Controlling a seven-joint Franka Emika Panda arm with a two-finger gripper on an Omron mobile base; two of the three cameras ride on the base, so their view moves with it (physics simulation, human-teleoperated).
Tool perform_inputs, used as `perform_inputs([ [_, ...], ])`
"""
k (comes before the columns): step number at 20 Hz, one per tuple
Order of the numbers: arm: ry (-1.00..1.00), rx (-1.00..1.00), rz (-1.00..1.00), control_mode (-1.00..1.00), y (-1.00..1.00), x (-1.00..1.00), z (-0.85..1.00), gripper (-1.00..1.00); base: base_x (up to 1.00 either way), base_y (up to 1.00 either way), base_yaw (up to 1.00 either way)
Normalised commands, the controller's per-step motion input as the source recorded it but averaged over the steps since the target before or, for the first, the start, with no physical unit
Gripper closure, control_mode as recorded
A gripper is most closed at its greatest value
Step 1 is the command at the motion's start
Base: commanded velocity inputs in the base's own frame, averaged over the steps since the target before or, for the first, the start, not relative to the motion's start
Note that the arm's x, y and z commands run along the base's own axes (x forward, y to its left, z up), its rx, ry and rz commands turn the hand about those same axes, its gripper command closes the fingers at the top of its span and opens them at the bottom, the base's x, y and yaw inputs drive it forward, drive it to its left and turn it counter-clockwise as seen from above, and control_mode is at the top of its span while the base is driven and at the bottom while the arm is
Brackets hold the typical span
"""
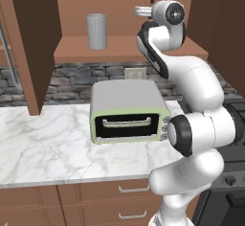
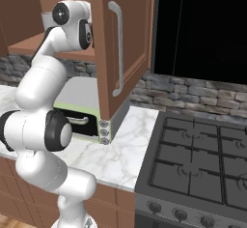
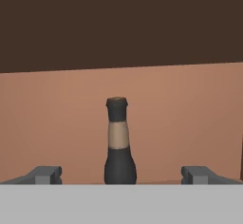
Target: There is a bowl on the dining counter. Grab a lemon wedge from the fridge and place it in the bowl. Then get the liquor bottle and glass cup from the cabinet and place them next to the bowl.
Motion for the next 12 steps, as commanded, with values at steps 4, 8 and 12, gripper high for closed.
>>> perform_inputs([
  [4,0.0,0.0,0.0,-1.0,0.0,0.16,0.0,-1.0,0.0,0.0,0.0],
  [8,0.0,0.0,0.0,-1.0,0.0,0.19,-0.01,-1.0,0.0,0.0,0.0],
  [12,0.0,0.0,0.0,-1.0,0.0,0.19,-0.03,-1.0,0.0,0.0,0.0],
])
